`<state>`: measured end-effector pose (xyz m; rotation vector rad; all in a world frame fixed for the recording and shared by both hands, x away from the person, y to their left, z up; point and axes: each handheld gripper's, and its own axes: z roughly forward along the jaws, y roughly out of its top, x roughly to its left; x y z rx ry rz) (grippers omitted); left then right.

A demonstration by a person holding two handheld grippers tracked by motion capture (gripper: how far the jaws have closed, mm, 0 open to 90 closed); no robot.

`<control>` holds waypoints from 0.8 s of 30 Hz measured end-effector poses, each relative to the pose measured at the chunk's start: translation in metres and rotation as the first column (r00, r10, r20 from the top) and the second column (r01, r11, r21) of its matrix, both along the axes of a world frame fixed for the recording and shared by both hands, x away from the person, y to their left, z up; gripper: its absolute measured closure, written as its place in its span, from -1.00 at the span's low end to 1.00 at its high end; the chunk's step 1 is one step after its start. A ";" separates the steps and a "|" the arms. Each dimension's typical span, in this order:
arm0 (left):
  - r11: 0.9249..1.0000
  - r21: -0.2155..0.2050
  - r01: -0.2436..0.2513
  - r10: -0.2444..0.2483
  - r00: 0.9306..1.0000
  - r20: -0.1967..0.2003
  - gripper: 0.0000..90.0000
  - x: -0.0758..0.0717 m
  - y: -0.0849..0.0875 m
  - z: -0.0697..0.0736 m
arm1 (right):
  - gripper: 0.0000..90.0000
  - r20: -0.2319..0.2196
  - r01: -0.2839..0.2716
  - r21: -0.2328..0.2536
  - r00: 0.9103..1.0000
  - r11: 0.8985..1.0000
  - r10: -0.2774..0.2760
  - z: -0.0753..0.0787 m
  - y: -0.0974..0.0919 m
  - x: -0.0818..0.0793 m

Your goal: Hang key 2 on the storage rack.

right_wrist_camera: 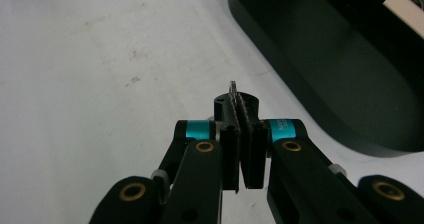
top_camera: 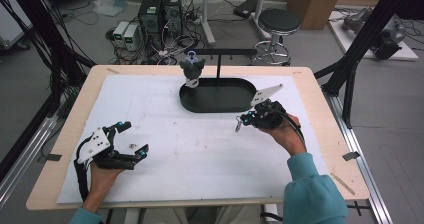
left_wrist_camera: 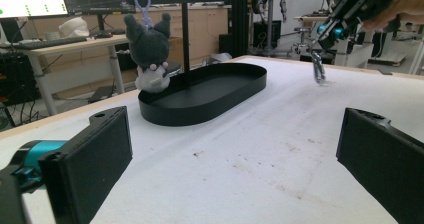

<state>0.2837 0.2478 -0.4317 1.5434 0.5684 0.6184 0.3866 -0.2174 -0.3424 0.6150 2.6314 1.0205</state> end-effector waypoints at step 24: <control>1.000 -0.017 0.002 -0.002 1.000 -0.007 -0.96 -0.003 0.003 -0.005 | 0.98 0.071 0.076 0.194 0.993 0.978 -0.091 0.065 0.003 0.052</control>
